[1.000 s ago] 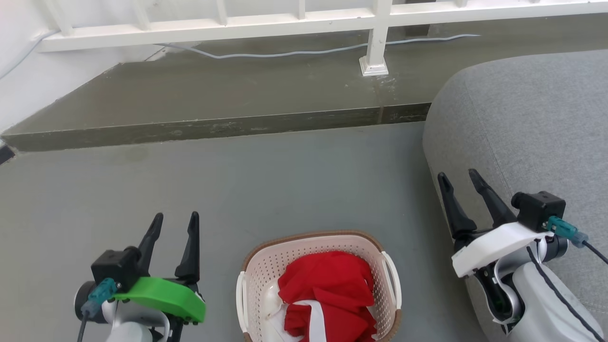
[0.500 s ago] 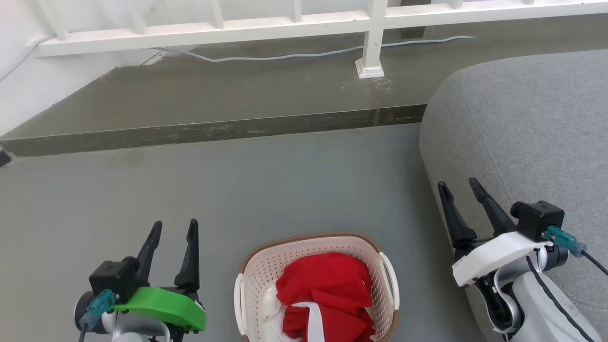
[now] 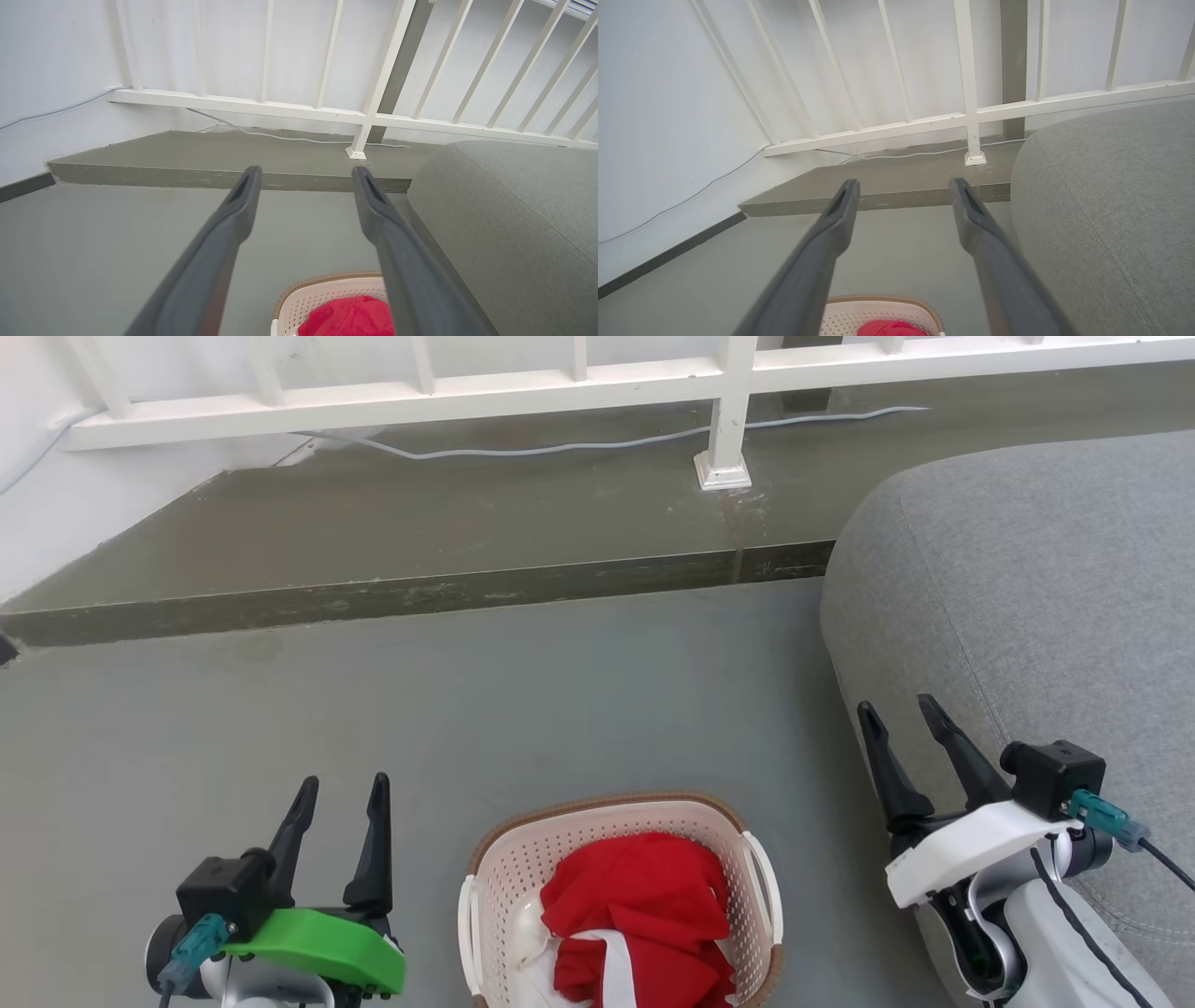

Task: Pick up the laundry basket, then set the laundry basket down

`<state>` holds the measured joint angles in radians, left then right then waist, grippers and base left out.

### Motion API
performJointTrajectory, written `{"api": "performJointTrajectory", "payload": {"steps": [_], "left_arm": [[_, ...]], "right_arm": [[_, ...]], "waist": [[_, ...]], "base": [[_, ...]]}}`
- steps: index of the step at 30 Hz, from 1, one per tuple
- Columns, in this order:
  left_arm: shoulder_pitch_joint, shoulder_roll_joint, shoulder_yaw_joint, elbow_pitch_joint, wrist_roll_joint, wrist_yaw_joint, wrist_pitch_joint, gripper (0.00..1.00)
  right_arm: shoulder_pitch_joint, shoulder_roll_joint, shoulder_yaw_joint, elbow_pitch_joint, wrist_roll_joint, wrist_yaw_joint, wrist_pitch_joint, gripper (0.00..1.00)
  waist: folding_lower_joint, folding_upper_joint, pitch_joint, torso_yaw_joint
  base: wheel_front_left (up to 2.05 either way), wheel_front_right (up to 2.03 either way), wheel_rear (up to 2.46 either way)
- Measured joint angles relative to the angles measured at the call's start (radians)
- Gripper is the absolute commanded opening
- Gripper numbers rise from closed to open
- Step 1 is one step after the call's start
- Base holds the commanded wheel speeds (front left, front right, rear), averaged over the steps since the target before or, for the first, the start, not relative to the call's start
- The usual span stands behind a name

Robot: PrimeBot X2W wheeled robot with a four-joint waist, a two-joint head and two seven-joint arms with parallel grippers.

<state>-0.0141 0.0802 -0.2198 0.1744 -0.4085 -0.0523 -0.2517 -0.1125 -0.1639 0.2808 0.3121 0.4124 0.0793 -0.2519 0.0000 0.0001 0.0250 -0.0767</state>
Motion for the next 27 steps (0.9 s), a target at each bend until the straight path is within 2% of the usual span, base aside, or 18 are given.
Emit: {"api": "performJointTrajectory", "payload": {"steps": [9, 10, 21, 27], "left_arm": [[0.001, -0.006, 0.022, -0.003, 0.009, -0.011, 0.0, 1.0], [0.001, -0.007, 0.021, 0.002, 0.008, -0.01, 0.0, 0.0], [0.02, -0.021, 0.021, 0.048, -0.038, -0.01, 0.015, 0.0], [0.02, -0.024, 0.038, 0.048, -0.161, -0.011, 0.042, 0.0]], "right_arm": [[0.0, 0.007, -0.016, 0.0, -0.009, 0.008, 0.0, 1.0], [0.0, 0.008, -0.015, 0.004, -0.009, 0.007, 0.0, 0.0], [0.045, 0.032, -0.028, 0.046, 0.04, 0.007, 0.016, 0.0], [0.044, 0.037, -0.056, 0.043, 0.162, 0.007, 0.043, 0.0]], "waist": [[0.0, 0.0, 0.003, -0.002], [0.0, 0.0, 0.003, -0.002], [0.0, 0.0, 0.002, 0.003], [0.0, 0.0, -0.001, 0.01]], "base": [[0.0, 0.0, 0.0], [0.0, 0.0, 0.0], [0.0, 0.0, 0.0], [0.0, 0.0, 0.0]]}}
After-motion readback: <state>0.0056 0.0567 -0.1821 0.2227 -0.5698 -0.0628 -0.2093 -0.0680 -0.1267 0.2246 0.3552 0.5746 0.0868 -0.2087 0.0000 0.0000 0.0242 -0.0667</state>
